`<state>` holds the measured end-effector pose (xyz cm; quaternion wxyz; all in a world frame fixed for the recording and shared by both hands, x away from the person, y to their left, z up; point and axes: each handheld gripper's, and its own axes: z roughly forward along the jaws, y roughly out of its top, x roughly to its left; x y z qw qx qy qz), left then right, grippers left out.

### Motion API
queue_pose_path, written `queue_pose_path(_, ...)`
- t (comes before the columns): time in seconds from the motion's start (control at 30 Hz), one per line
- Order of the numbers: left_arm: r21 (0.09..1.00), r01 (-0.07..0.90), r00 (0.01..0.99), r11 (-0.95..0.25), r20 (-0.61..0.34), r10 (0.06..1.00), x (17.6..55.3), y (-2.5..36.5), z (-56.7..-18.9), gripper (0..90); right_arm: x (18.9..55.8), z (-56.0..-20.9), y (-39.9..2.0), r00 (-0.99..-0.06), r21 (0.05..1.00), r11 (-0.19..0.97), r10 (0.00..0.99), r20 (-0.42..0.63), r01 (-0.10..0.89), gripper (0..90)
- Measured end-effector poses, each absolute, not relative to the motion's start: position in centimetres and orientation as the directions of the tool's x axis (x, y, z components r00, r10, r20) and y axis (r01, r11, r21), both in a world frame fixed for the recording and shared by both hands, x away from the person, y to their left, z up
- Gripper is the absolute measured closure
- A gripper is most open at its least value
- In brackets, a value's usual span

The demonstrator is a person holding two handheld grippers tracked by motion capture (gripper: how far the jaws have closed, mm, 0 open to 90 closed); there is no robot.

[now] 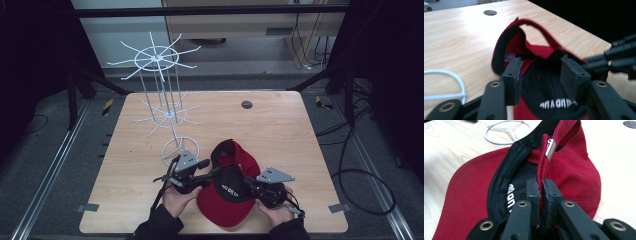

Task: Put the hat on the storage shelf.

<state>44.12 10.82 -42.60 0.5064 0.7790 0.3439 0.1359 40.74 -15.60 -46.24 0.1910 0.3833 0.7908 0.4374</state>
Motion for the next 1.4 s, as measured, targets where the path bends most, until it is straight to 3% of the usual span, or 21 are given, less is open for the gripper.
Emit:
queue_pose_path(0.43,0.843,0.473,0.705,-0.254,-0.191,0.683,46.9,6.2,-43.5,38.5,40.8,-46.5,-15.4,-0.643,0.831,0.336,0.765,0.034,0.444,86.1)
queue_pose_path(0.7,0.835,0.485,0.71,-0.261,-0.202,0.674,47.6,4.0,-43.9,38.3,40.8,-46.5,-15.3,-0.655,0.83,0.348,0.756,0.027,0.436,86.1)
queue_pose_path(0.87,0.81,0.516,0.705,-0.278,-0.217,0.675,48.3,3.5,-44.6,51.3,40.6,-46.5,-15.2,-0.669,0.831,0.356,0.743,0.025,0.427,86.1)
queue_pose_path(0.97,0.802,0.533,0.703,-0.27,-0.242,0.669,48.5,3.6,-44.6,69.6,40.6,-46.6,-15.1,-0.678,0.825,0.367,0.734,0.026,0.429,86.0)
queue_pose_path(1.0,0.8,0.535,0.703,-0.272,-0.243,0.669,48.6,3.6,-44.6,69.6,40.6,-46.6,-15.1,-0.678,0.825,0.367,0.734,0.026,0.429,86.0)
queue_pose_path(1.03,0.798,0.54,0.702,-0.267,-0.252,0.667,48.6,3.6,-44.6,78.9,40.6,-46.6,-15.0,-0.679,0.823,0.37,0.734,0.027,0.431,85.9)
queue_pose_path(1.07,0.794,0.545,0.702,-0.268,-0.257,0.664,48.6,3.5,-44.5,78.9,40.6,-46.6,-15.0,-0.679,0.823,0.37,0.734,0.027,0.431,85.9)
queue_pose_path(1.1,0.794,0.544,0.703,-0.272,-0.254,0.664,48.6,3.5,-44.5,85.5,40.6,-46.7,-15.1,-0.681,0.822,0.369,0.732,0.03,0.433,85.9)
queue_pose_path(1.27,0.804,0.529,0.715,-0.273,-0.248,0.653,48.4,3.6,-44.1,87.9,40.6,-46.6,-15.1,-0.683,0.828,0.361,0.73,0.036,0.43,83.9)
queue_pose_path(1.4,0.825,0.499,0.722,-0.266,-0.226,0.654,48.2,4.0,-43.7,88.2,40.6,-46.2,-15.7,-0.688,0.848,0.321,0.722,0.069,0.422,68.5)
